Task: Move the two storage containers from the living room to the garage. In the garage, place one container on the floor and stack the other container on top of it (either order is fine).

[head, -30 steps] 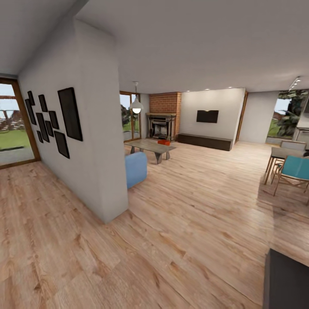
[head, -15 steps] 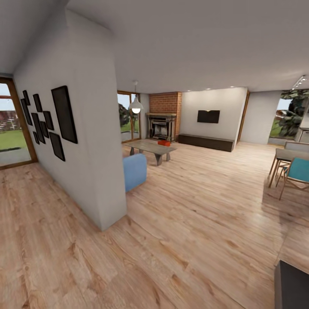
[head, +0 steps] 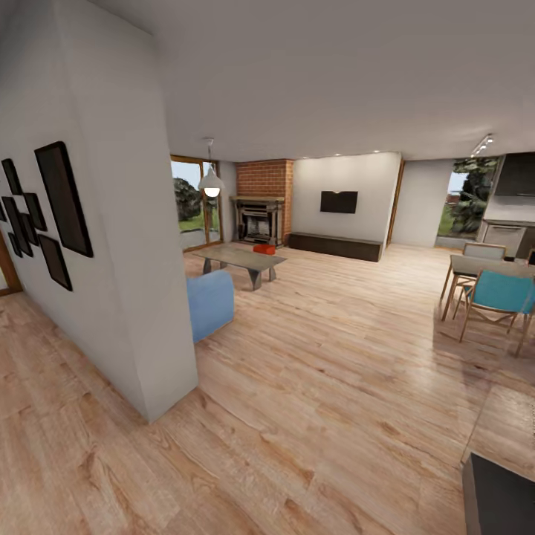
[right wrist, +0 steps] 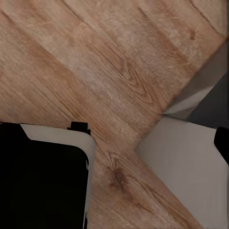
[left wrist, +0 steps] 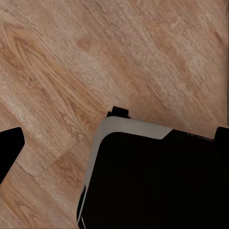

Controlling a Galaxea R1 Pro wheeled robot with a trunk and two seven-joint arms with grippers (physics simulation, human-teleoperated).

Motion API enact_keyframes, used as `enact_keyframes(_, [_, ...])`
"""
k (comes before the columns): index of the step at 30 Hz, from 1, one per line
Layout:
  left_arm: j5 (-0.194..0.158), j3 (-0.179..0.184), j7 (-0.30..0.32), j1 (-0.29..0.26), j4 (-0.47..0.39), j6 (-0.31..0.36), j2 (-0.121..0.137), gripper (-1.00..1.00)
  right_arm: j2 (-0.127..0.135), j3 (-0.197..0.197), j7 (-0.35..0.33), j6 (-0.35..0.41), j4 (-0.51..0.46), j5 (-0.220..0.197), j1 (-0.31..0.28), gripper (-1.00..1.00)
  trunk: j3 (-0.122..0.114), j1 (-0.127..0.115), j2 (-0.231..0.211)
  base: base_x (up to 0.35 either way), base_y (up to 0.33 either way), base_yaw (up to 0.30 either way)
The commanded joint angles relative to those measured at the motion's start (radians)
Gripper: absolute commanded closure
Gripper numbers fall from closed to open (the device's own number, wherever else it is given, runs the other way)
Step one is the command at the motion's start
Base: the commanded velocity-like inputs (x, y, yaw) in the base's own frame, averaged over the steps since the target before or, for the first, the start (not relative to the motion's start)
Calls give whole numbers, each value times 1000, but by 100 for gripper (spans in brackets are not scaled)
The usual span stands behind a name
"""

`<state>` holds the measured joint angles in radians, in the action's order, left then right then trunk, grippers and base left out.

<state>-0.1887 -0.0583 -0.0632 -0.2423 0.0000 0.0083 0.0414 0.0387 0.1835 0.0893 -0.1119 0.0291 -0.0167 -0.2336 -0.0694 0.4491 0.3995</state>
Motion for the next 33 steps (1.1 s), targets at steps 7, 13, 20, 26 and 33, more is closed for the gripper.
enact_keyframes(7, [-3,-5,-1,0,0,1,0,-100,0,7,3,-5,3,-2,-1,-100,-2,1,1,323,0,-241])
enact_keyframes(13, [-3,-5,-1,0,0,1,0,-100,0,7,3,-5,3,-2,-1,-100,-5,1,1,323,0,-241])
enact_keyframes(20, [-3,-5,-1,0,0,2,0,-100,0,7,3,-5,3,-2,-1,-100,-7,1,1,323,0,-244])
enact_keyframes(26, [-3,-5,-1,0,0,4,0,-100,0,7,3,-3,3,2,-1,-100,-8,1,1,323,0,-150])
enact_keyframes(33, [-3,-6,-1,0,0,5,0,-100,0,7,3,-3,3,4,-1,-100,-8,1,1,323,0,-13])
